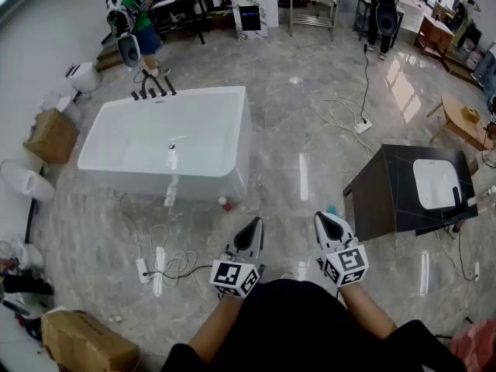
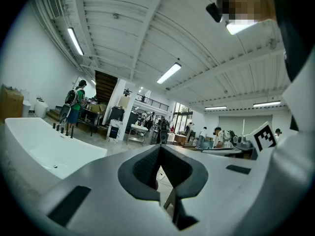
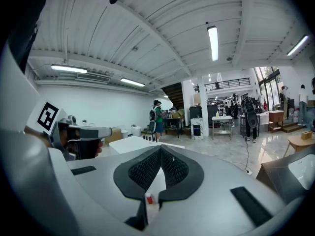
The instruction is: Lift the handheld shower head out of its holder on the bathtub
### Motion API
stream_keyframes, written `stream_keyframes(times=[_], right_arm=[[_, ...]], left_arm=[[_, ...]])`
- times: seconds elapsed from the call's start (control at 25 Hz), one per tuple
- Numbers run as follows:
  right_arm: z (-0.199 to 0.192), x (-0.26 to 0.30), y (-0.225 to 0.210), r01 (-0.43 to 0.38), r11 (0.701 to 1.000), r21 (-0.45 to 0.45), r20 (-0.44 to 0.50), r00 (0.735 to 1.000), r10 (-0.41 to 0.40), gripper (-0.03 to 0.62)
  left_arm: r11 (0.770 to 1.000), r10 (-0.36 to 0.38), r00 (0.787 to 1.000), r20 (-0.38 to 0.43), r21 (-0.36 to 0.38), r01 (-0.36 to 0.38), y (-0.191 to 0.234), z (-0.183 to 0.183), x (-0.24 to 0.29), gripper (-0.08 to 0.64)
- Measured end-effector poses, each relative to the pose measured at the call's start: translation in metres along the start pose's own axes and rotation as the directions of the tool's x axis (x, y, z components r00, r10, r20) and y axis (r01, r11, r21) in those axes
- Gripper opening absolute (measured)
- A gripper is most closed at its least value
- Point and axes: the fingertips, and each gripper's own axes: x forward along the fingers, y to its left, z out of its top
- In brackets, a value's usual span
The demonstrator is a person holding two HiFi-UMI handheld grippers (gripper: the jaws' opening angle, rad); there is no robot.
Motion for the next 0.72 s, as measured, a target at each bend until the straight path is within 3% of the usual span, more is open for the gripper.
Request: stream_keyframes(times=[0.12,0.32,0.72], right_arm=[[-0.003,-0.004,-0.009,0.026,1.000,0.008,-0.001,1.000,-0.026,-0.003],[-0.007,-0.004,-0.014,0.034,0.999,0.035,-0.006,0.999,-0.034,-0.002],[-0.002,0.003,-0.003,-0.044,0.999,-0.001,-0.005,0.999,0.044,-0.002]], left_arm=[[1.000,-0.030,0.999,0.035,-0.005,0.030,-0.007,0.000,0.001,-0.009],[1.000,-0.016,0.999,0.045,0.003,0.016,-0.005,0.002,0.003,-0.009],[1.000,-0.011,0.999,0.043,0.005,0.010,-0.002,0.002,0.003,-0.008]])
